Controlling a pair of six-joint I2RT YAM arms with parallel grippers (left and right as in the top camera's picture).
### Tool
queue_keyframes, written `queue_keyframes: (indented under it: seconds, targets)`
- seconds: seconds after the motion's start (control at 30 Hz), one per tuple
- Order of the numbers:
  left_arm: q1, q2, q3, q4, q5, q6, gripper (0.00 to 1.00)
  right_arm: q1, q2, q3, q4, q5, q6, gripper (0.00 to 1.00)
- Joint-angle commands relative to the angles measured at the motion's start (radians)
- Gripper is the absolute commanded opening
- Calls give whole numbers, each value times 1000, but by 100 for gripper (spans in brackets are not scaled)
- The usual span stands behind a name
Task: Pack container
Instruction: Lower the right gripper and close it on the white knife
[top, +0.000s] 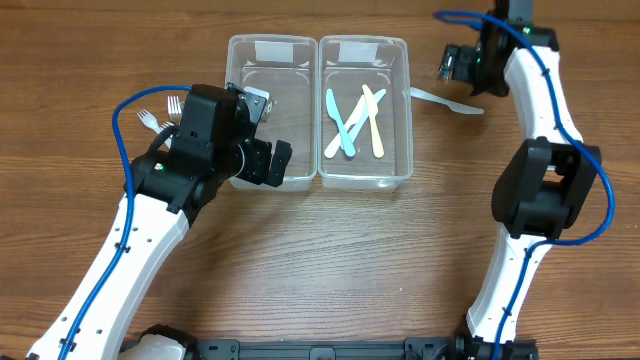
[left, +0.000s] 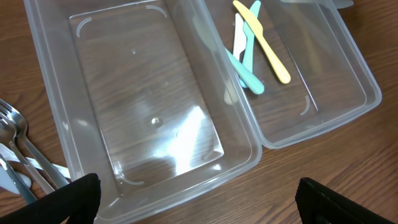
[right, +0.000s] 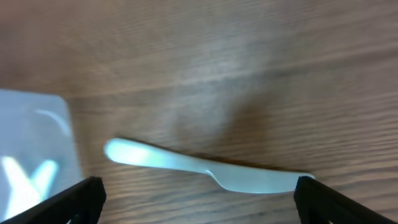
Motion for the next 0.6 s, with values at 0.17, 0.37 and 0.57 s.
queue_keyframes:
  seconds: [0.17, 0.37, 0.57]
  targets:
    - [-8, 11, 28, 4, 15, -14, 100, -8, 3, -137, 130, 11, 5, 100]
    - [-8, 11, 28, 4, 15, -15, 100, -8, 3, -137, 130, -46, 33, 99]
    - [-8, 11, 28, 4, 15, -15, 100, -8, 4, -137, 116, 27, -107, 100]
